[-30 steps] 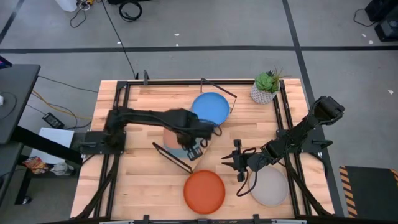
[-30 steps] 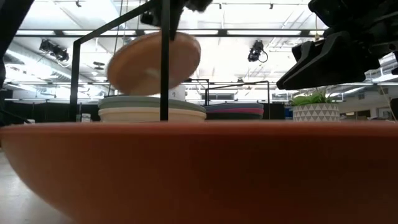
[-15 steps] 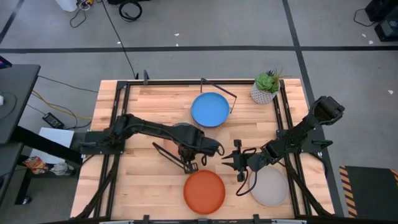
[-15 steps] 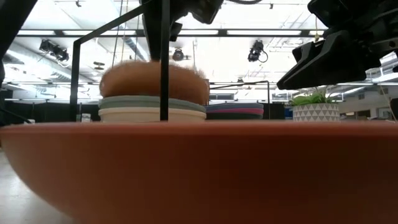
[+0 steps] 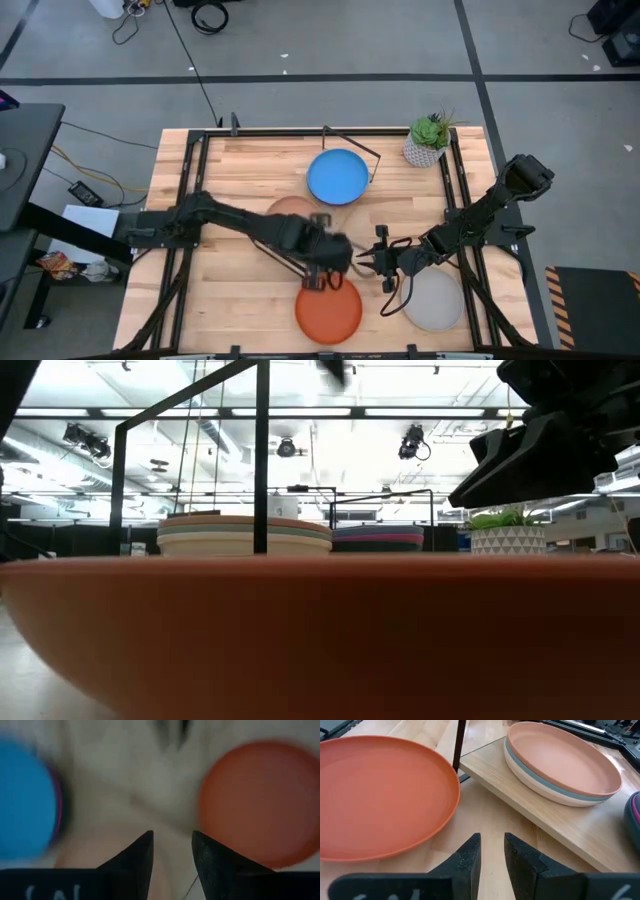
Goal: Place and stack plates onto a shelf
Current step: Stack the orange plate on top of the blue plate on the shelf
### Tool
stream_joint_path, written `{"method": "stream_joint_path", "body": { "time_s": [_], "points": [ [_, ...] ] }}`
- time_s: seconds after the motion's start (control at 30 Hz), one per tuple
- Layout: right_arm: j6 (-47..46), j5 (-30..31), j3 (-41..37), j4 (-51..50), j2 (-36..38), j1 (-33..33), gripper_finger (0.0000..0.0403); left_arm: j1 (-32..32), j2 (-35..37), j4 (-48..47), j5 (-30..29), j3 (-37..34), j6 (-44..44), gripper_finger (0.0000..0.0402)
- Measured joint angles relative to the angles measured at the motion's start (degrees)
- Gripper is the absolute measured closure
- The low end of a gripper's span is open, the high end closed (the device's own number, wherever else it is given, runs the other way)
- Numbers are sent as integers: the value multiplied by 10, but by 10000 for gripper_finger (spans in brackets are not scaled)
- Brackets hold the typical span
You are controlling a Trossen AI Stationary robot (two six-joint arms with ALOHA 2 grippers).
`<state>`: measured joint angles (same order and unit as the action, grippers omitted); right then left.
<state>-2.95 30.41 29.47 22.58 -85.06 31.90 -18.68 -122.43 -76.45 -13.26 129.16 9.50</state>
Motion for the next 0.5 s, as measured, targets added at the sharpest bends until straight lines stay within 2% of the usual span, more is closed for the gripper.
{"method": "stream_joint_path", "body": {
  "time_s": [0.1,0.23,0.5],
  "points": [
    [0,0,0,-15,0,0,312,-30,1,80,30,9,-54,260],
    [-8,11,0,-51,7,2,312,-73,-2,139,78,-1,-72,260],
    [-32,61,0,-117,63,38,312,-135,-4,182,74,-120,8,260]
  ]
}}
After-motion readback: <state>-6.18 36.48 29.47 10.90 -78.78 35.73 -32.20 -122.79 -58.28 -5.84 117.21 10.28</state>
